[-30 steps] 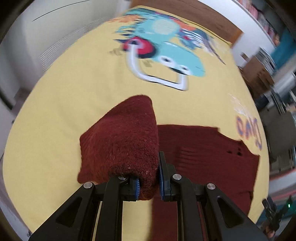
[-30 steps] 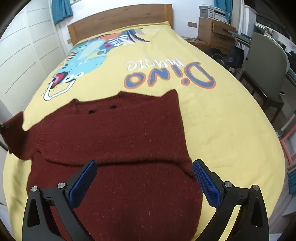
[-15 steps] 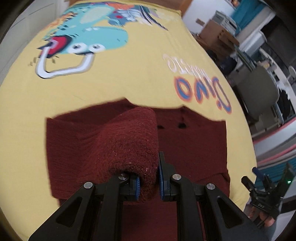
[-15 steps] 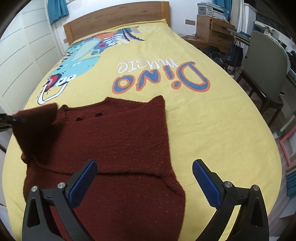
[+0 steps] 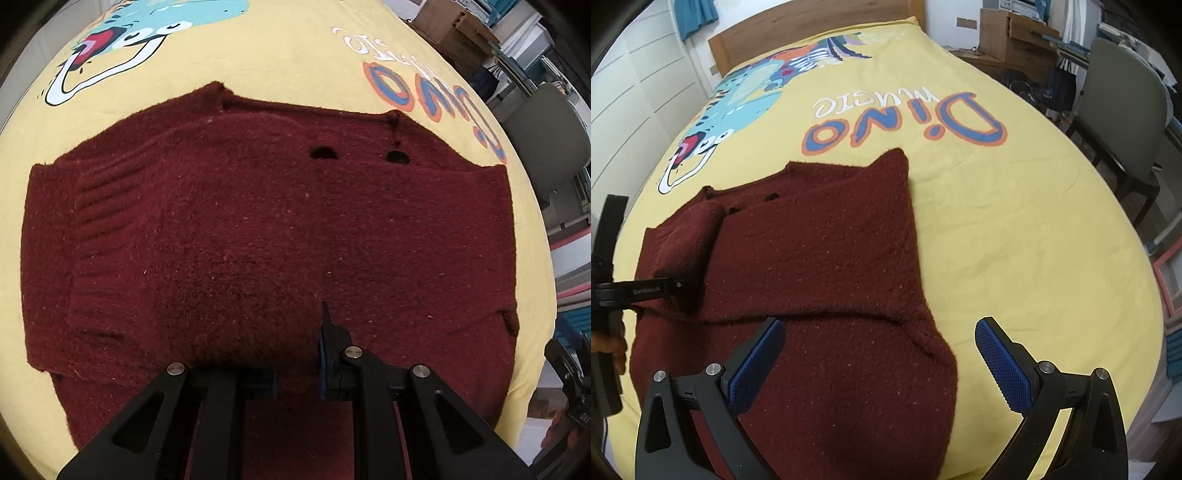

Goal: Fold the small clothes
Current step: 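Fold the held side edge inward over the body and open left gripper, then move the open left gripper toward the other side edge of the sweater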

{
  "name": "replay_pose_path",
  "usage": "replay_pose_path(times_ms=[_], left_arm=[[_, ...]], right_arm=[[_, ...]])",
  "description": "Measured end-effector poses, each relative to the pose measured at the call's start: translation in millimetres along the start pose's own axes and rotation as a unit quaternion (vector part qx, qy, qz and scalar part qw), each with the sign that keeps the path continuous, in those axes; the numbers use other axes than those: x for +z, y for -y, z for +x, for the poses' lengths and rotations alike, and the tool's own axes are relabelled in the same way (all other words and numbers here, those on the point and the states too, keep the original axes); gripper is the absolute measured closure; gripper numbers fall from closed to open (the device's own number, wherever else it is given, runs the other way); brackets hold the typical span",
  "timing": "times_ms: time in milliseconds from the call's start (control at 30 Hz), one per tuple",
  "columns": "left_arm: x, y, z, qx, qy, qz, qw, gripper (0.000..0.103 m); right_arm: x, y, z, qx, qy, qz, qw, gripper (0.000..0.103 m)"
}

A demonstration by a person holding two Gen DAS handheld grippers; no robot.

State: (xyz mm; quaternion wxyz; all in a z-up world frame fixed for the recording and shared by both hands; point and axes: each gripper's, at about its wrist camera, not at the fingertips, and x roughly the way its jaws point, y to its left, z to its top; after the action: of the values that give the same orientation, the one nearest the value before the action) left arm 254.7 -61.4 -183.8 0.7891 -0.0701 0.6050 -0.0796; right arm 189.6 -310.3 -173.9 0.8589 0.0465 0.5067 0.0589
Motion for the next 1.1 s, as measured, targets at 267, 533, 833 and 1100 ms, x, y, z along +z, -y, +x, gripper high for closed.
replay_pose_path(times_ms=[267,533,833,1100], left_arm=[[2,7,10,0.034,-0.002,-0.002,0.9994,0.084],[-9,19,13,0.029,-0.007,-0.003,0.9995,0.031],[-30,20,-7,0.039,-0.006,0.040,0.9984,0.001],[-60,-19,-35,0.055,0.004,0.050,0.9973,0.001]], right_arm=[[-15,-7,22,-0.012,-0.026,-0.022,0.999,0.001],[-37,-7,36,0.015,-0.047,-0.013,0.999,0.001],[-49,8,41,0.026,-0.050,0.026,0.998,0.001],[-55,14,41,0.019,-0.053,0.027,0.998,0.001]])
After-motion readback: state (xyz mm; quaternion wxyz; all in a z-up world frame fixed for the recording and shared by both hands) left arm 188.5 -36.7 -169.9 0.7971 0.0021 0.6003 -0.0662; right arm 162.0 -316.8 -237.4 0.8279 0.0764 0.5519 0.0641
